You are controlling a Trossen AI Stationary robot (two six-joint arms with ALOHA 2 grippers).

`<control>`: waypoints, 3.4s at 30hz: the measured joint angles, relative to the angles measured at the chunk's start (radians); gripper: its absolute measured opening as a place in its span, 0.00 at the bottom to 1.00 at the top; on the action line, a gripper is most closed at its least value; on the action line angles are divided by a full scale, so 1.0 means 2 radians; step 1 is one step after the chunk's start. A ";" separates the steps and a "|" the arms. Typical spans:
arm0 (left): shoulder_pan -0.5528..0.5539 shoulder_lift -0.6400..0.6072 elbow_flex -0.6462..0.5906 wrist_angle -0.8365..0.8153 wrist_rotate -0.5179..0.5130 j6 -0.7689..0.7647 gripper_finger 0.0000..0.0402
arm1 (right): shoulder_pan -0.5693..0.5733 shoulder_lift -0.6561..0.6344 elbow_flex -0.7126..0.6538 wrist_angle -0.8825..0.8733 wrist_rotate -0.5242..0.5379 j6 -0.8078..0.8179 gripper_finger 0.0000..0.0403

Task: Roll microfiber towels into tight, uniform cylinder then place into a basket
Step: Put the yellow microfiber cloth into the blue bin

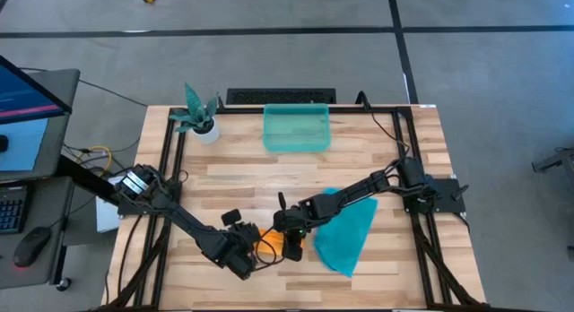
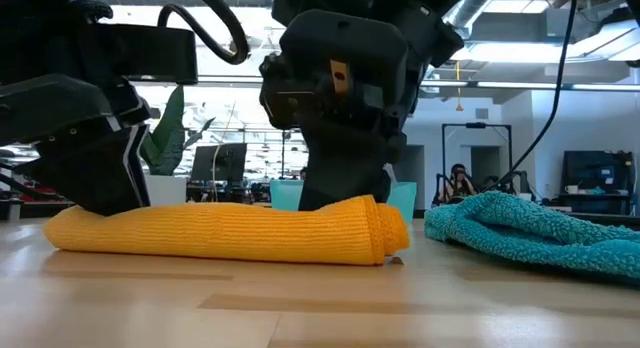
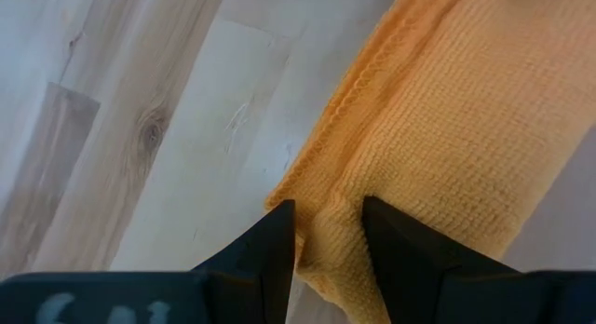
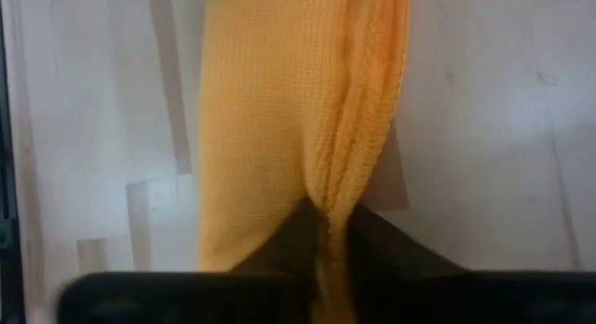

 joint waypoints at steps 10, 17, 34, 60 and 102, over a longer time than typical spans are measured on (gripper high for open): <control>-0.022 0.001 0.027 -0.058 -0.007 0.005 0.31 | 0.001 0.000 0.000 -0.001 0.001 -0.006 0.05; -0.057 -0.044 0.028 -0.079 -0.007 -0.022 0.31 | 0.003 0.000 -0.001 -0.004 0.000 -0.006 0.04; -0.105 -0.184 0.029 -0.161 -0.051 -0.013 0.33 | 0.010 -0.001 -0.001 -0.005 0.015 -0.011 0.02; -0.091 -0.308 -0.012 -0.306 -0.046 -0.166 0.50 | 0.014 -0.001 -0.001 -0.004 0.017 -0.012 0.03; -0.002 -0.252 -0.334 0.424 0.040 -0.119 0.63 | 0.014 -0.001 -0.002 -0.002 0.015 -0.016 0.03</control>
